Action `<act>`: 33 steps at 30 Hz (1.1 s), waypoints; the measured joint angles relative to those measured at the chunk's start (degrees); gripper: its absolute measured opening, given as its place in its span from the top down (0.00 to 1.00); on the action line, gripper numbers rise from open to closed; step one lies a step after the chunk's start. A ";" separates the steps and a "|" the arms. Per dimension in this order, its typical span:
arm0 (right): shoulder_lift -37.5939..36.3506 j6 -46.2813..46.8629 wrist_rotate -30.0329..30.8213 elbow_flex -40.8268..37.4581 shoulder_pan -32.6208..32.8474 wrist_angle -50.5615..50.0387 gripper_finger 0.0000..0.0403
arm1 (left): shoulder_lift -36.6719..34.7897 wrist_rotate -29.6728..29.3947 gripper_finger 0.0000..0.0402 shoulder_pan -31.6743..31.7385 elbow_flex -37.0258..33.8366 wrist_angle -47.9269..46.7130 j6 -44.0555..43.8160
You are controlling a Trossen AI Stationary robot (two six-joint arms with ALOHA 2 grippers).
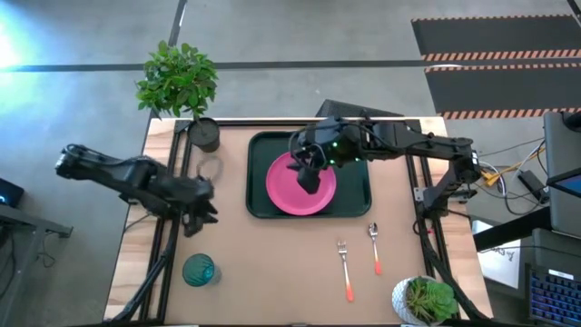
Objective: Pick and place plate/cup/fork/spoon on tray
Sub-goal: Put the blue cup on the black tray to the top left of the pink plate
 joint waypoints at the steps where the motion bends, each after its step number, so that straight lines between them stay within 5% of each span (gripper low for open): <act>1: 0.00 0.00 0.00 0.00 0.36 0.01 0.64 | 2.51 1.45 0.69 0.00 1.73 -3.20 0.13; 7: 0.00 -1.98 -1.16 -0.02 1.25 -0.25 0.64 | 14.65 9.84 0.69 0.02 10.18 -16.22 0.65; 19: -0.02 -7.81 -5.97 -0.04 1.23 -6.81 0.64 | 23.68 21.27 0.69 -0.45 24.78 -16.13 -6.58; 33: -0.04 -8.56 -6.23 -0.04 1.23 -8.70 0.64 | 23.60 21.23 0.69 -9.92 21.36 -20.71 -8.05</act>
